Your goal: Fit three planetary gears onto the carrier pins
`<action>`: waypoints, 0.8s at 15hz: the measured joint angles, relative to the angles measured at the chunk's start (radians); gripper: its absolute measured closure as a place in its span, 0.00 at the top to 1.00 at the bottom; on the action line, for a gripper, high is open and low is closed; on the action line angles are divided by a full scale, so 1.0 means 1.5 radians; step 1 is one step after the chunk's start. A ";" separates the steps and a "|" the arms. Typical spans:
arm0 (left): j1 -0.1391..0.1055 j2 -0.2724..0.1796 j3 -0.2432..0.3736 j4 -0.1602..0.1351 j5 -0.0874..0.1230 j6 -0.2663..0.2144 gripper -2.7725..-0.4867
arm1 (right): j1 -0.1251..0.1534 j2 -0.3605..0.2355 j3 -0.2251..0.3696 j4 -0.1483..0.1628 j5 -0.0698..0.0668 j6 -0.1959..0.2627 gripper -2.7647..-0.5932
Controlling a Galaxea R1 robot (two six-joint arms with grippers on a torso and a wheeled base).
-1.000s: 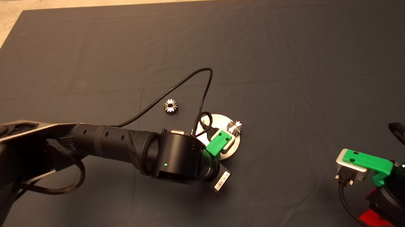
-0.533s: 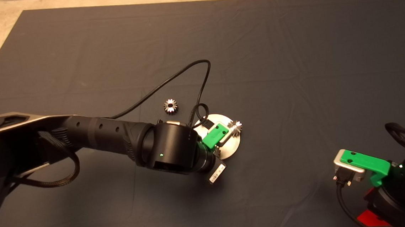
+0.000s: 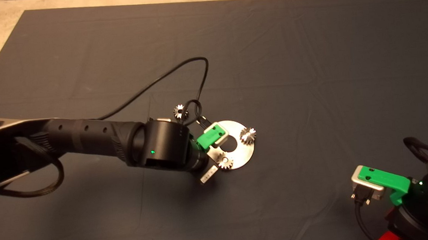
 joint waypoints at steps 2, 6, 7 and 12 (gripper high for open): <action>-0.015 -0.011 -0.018 -0.007 0.000 0.039 0.49 | -0.008 0.000 0.000 0.000 0.001 0.000 0.39; -0.037 -0.019 -0.074 -0.022 -0.001 0.118 0.49 | -0.015 0.000 0.000 0.000 0.000 0.000 0.39; -0.040 -0.020 -0.091 -0.023 -0.001 0.136 0.49 | -0.017 0.000 0.000 0.000 0.000 0.000 0.39; -0.048 -0.029 -0.157 -0.042 -0.012 0.215 0.49 | -0.019 0.004 0.000 0.000 0.000 0.000 0.39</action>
